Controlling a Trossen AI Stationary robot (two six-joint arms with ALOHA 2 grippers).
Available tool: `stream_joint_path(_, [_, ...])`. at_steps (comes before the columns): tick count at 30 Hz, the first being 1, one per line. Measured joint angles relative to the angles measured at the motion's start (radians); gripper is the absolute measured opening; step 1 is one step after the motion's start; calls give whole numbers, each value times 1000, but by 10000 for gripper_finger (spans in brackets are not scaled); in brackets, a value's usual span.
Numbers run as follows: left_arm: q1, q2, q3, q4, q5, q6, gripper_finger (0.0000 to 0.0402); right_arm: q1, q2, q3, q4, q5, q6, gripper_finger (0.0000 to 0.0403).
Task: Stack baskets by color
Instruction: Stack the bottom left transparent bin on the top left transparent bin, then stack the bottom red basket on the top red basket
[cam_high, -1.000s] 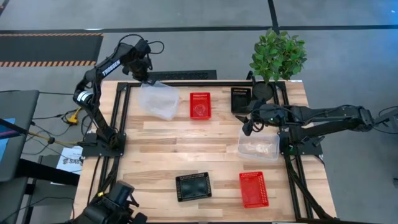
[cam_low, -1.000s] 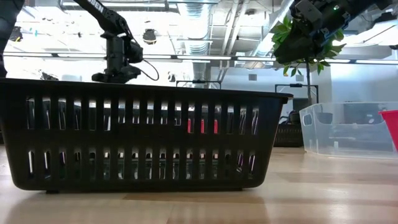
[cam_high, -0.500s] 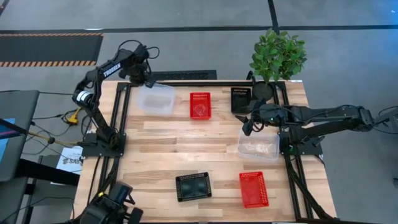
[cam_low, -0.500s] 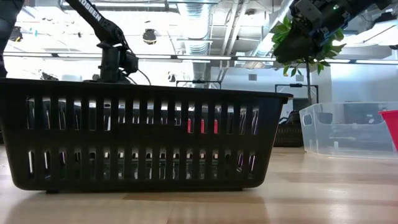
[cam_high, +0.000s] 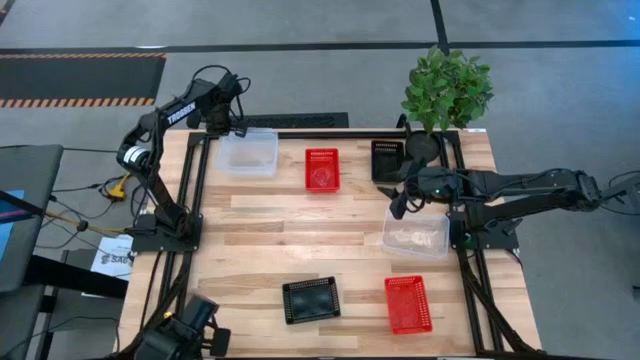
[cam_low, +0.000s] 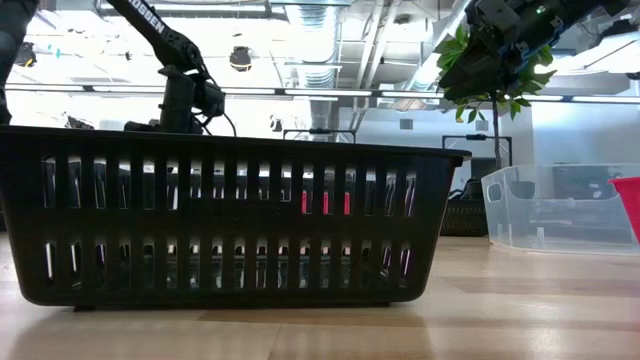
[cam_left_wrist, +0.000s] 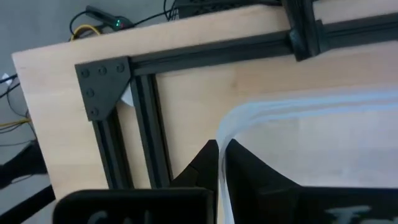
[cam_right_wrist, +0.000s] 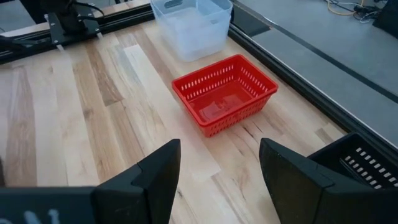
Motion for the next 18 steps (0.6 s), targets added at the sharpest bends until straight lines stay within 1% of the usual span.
stream_joint_path(2, [-4, 0, 0, -25, -7, 6, 8, 2, 0, 0, -1, -5, 0, 240])
stream_joint_path(5, [-11, 0, 0, -45, -17, 21, 34, 2, 0, 0, -1, -25, 0, 240])
stream_joint_path(14, [-12, 0, 5, -53, -14, 57, 174, 2, 0, 0, -2, -33, -1, 240])
stream_joint_path(18, [-12, -11, 37, -60, -15, 116, 223, 2, 0, 0, -1, -33, -1, 240])
